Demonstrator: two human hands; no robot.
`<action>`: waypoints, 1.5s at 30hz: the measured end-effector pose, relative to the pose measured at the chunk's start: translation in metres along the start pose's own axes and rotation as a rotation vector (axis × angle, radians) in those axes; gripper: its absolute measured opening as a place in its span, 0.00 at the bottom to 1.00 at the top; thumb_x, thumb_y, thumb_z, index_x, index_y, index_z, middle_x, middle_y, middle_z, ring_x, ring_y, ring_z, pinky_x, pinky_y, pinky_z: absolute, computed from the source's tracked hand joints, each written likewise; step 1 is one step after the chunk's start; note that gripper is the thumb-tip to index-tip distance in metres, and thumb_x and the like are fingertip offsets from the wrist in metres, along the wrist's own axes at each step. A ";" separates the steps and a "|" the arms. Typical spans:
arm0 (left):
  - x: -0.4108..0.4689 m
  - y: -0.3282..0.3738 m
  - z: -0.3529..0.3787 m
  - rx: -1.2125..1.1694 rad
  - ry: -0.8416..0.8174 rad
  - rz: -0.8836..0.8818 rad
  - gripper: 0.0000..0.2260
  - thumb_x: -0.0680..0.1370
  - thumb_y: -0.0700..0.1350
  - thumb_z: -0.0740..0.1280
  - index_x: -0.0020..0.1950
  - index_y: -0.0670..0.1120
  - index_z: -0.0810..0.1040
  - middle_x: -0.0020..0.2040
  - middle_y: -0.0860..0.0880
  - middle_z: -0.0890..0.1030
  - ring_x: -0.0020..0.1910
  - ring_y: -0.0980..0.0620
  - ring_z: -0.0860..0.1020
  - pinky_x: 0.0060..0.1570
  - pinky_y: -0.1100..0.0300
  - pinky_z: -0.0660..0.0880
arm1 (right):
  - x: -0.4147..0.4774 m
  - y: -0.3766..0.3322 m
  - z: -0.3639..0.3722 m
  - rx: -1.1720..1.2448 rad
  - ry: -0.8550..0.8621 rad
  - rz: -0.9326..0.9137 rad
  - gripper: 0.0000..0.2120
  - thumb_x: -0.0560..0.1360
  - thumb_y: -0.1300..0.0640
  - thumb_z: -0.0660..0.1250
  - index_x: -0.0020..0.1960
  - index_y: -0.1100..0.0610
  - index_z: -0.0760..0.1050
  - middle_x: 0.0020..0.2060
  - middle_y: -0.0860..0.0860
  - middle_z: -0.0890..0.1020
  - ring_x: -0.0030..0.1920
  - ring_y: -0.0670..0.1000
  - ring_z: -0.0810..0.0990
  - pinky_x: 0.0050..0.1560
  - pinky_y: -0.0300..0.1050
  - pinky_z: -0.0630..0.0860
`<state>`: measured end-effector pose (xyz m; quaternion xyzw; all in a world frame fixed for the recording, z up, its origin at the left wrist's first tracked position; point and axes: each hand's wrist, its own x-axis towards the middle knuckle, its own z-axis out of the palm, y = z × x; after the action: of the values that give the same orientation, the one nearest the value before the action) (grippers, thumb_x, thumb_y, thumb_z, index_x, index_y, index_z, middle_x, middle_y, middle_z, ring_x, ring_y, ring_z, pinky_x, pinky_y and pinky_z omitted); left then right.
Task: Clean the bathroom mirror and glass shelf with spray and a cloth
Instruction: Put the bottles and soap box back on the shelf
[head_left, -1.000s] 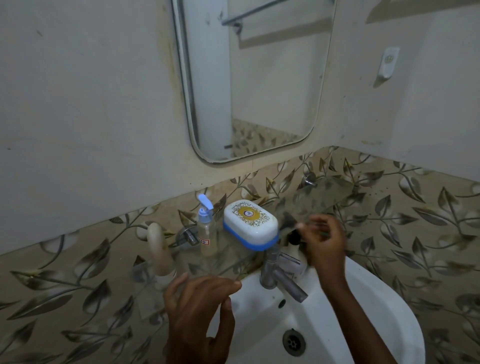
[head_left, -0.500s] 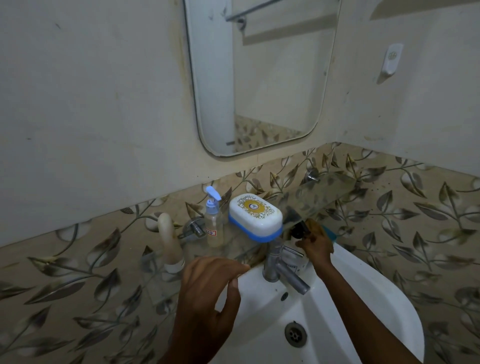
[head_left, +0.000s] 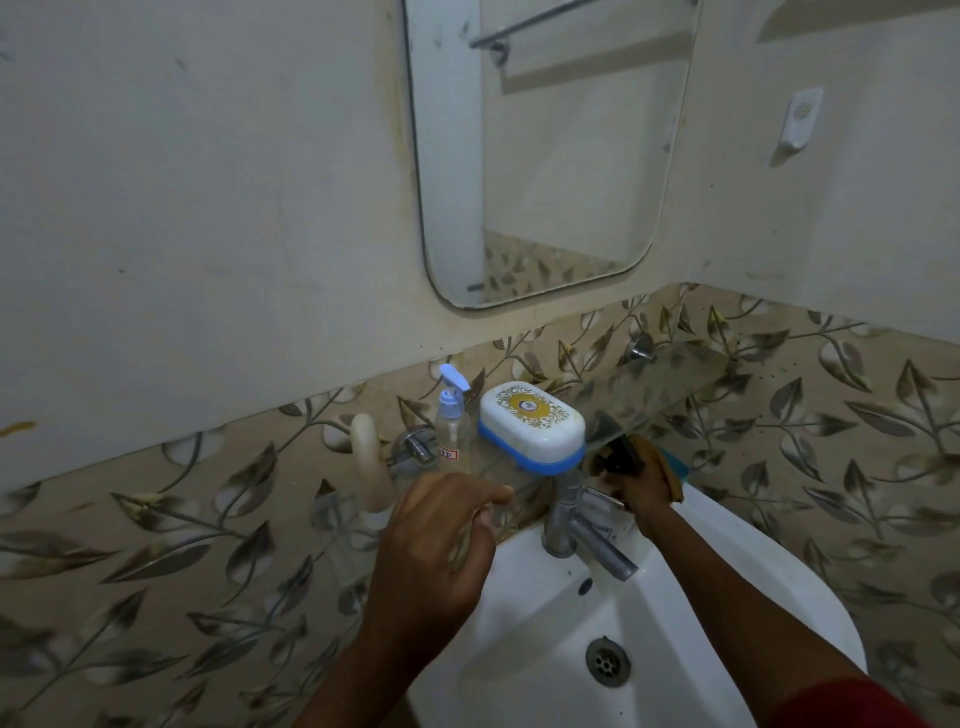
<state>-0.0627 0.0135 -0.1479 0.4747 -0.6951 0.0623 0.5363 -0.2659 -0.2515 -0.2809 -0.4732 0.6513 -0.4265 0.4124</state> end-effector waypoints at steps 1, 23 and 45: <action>0.001 0.000 0.000 -0.009 -0.006 -0.002 0.10 0.74 0.41 0.60 0.50 0.51 0.77 0.47 0.58 0.78 0.49 0.59 0.75 0.48 0.60 0.73 | -0.013 -0.010 -0.003 0.026 -0.002 0.026 0.17 0.70 0.54 0.71 0.56 0.59 0.74 0.49 0.60 0.81 0.44 0.56 0.79 0.44 0.50 0.77; 0.067 0.021 0.040 -0.349 -0.107 -0.021 0.10 0.75 0.45 0.59 0.51 0.51 0.79 0.43 0.56 0.82 0.46 0.59 0.80 0.44 0.71 0.74 | -0.045 -0.079 -0.166 0.258 0.120 -0.282 0.16 0.72 0.61 0.70 0.58 0.62 0.76 0.48 0.59 0.80 0.45 0.57 0.78 0.45 0.51 0.76; 0.113 0.038 0.054 -0.303 -0.147 -0.144 0.07 0.73 0.51 0.62 0.47 0.59 0.77 0.46 0.61 0.81 0.46 0.60 0.80 0.42 0.68 0.75 | 0.086 -0.214 -0.127 0.140 0.181 -0.382 0.19 0.73 0.60 0.69 0.62 0.63 0.73 0.49 0.57 0.77 0.47 0.56 0.75 0.34 0.43 0.76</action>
<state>-0.1250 -0.0652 -0.0631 0.4404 -0.6982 -0.1166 0.5522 -0.3475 -0.3539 -0.0524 -0.5180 0.5529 -0.5817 0.2961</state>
